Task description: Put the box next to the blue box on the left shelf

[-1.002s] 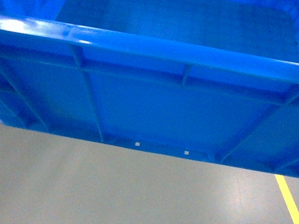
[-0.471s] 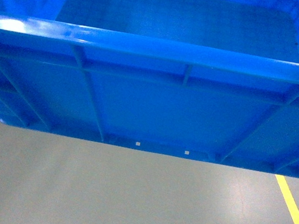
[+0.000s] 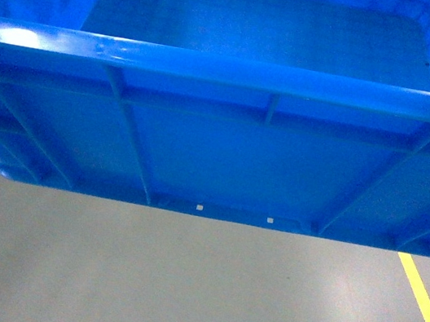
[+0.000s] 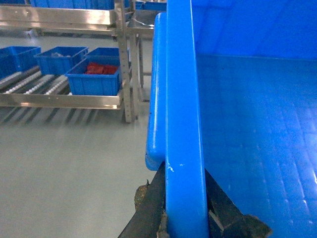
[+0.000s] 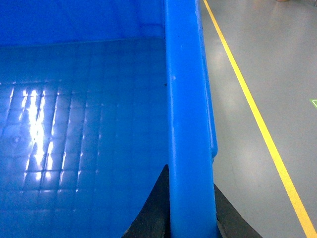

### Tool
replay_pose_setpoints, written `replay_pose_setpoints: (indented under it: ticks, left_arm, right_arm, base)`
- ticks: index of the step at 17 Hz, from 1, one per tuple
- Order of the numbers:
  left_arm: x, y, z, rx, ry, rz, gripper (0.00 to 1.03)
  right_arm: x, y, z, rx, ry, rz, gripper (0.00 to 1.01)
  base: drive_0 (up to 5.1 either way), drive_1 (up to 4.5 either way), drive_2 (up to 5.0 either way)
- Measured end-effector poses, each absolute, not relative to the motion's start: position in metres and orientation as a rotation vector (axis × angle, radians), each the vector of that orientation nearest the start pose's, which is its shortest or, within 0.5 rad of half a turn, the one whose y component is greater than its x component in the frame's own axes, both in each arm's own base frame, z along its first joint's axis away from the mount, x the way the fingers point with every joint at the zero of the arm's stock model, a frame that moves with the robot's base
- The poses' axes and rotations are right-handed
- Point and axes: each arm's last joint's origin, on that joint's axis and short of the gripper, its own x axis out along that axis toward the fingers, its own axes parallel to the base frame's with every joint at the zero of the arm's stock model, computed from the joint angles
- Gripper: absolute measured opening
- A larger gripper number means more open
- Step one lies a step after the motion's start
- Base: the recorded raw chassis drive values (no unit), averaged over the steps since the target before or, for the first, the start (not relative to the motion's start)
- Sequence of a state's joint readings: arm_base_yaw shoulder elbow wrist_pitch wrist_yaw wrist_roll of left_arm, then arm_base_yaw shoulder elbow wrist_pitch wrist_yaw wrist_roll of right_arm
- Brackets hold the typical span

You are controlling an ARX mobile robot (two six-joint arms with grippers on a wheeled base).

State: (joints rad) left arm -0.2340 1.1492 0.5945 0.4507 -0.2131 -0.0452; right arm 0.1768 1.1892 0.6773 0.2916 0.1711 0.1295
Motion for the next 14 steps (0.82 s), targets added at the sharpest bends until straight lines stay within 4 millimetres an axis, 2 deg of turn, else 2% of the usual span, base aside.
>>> replay_pose_setpoints:
  ticks: [14]
  left_arm:
    - [0.242,-0.0513,0.2563,-0.022,0.102,-0.019,0.09]
  right_arm:
    - [0.2554,0.0406,0.2597,0.091,0.217,-0.008,0.08]
  base:
    - [-0.1,4.24,-4.4]
